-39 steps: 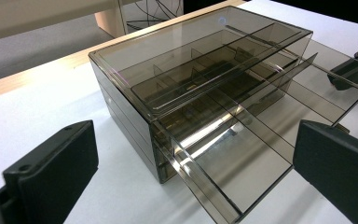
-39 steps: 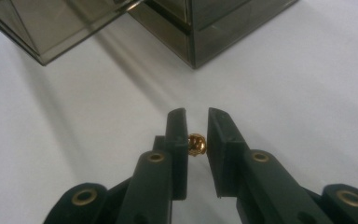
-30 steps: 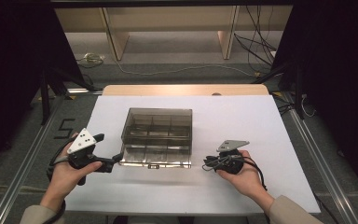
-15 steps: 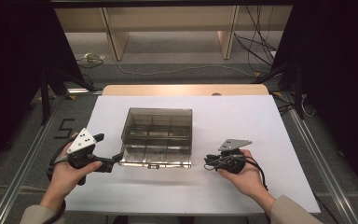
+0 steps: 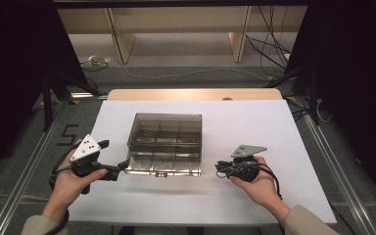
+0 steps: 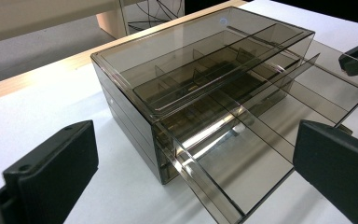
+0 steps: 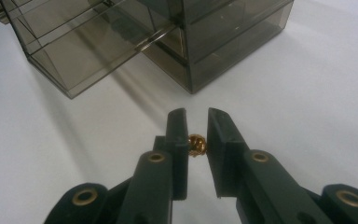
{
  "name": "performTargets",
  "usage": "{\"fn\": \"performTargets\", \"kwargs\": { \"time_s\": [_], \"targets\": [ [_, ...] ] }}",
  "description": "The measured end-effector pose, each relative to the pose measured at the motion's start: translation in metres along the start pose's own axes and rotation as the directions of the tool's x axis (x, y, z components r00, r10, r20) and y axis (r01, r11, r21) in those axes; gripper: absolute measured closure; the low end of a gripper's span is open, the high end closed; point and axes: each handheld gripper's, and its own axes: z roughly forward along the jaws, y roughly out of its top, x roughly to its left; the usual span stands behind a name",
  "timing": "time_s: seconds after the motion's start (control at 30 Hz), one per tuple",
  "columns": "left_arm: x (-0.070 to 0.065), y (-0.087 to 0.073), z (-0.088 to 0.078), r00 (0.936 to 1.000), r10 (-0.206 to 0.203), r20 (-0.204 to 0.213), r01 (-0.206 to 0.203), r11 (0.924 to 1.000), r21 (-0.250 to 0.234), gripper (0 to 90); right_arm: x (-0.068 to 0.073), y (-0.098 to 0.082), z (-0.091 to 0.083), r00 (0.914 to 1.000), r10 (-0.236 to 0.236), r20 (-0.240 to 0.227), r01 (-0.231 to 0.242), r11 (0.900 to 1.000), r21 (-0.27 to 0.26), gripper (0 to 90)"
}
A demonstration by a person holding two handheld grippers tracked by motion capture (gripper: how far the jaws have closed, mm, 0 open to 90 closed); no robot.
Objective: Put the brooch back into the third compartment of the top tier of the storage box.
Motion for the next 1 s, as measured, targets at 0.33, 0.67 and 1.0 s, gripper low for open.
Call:
{"fn": "performTargets", "kwargs": {
  "time_s": [0.33,0.67,1.0],
  "targets": [
    [-0.0001,0.0003,-0.0007,1.0,0.0,-0.007,0.0,1.0,-0.001,0.0,0.0017,0.0024,-0.0037,1.0,-0.003,-0.001,0.003,1.0,-0.02,80.0],
    [-0.0001,0.0003,-0.0007,1.0,0.006,-0.008,-0.006,1.0,0.004,0.0,0.0018,0.004,-0.0065,1.0,0.001,-0.001,-0.001,0.999,-0.037,80.0],
    [-0.0002,0.0006,-0.0014,0.9999,-0.003,-0.013,0.003,1.0,-0.003,0.0,0.0022,0.0057,-0.0091,1.0,0.002,-0.003,-0.002,0.999,-0.05,80.0]
  ]
}}
